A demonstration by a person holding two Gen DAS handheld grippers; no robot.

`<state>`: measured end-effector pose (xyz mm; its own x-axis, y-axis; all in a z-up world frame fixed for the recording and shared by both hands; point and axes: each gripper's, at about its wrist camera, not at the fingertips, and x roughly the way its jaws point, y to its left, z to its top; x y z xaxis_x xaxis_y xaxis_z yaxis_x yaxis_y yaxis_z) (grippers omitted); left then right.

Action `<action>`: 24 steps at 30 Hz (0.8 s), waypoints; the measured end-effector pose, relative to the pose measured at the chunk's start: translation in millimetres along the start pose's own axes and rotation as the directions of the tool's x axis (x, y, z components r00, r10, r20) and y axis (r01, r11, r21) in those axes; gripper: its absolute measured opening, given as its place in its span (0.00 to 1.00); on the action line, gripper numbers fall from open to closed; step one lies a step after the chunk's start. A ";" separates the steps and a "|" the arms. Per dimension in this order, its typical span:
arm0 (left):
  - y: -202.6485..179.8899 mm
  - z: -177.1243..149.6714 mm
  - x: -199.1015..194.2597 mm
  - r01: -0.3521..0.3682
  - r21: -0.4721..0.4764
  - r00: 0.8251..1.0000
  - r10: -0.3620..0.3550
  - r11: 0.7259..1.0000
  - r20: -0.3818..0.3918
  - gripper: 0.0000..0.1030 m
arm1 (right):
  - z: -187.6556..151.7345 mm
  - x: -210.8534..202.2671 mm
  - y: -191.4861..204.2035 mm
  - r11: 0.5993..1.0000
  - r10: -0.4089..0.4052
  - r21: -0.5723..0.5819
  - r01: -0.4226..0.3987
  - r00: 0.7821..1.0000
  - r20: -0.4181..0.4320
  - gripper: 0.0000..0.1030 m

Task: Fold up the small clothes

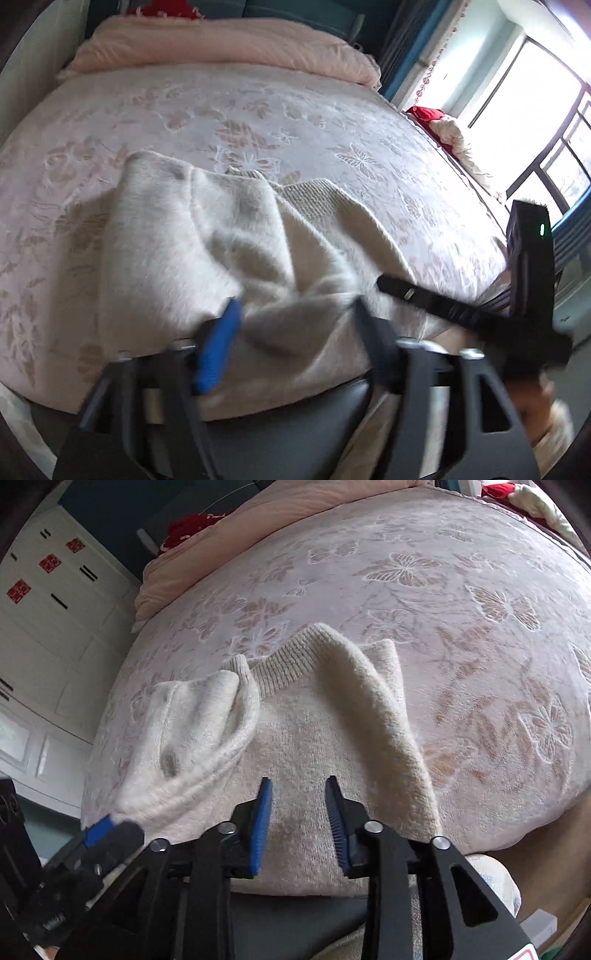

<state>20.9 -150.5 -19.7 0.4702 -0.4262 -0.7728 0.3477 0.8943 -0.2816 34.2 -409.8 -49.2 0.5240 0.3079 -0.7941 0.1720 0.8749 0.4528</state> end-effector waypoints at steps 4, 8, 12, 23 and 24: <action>3.7 -29.1 -16.9 -0.121 0.107 0.992 0.118 0.987 0.037 0.85 | 11.1 5.0 10.2 0.994 0.108 0.012 -0.107 0.994 -0.024 0.63; 27.1 -46.3 -11.5 -0.210 0.133 0.977 0.213 0.969 -0.008 0.85 | 22.9 35.4 45.6 0.991 0.130 -0.012 -0.132 0.986 -0.102 0.67; 42.9 -53.3 1.9 -0.268 0.116 0.962 0.272 0.957 -0.027 0.85 | 25.7 63.8 73.2 0.992 0.116 -0.039 -0.124 0.980 -0.164 0.72; 85.3 -46.0 3.5 -0.207 -0.074 0.973 0.197 0.976 -0.122 0.19 | 45.2 17.4 116.7 0.967 0.237 -0.088 -0.238 0.971 -0.023 0.12; 83.4 -43.8 -1.9 -0.195 -0.081 0.977 0.186 0.977 -0.105 0.18 | 49.2 -3.8 118.1 0.959 0.263 -0.113 -0.259 0.965 0.018 0.12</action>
<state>13.5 -69.2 -66.6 0.4389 -0.2356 -0.8671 0.1827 0.9683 -0.1706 93.6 -326.1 27.2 0.5661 0.5203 -0.6394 -0.0655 0.8016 0.5942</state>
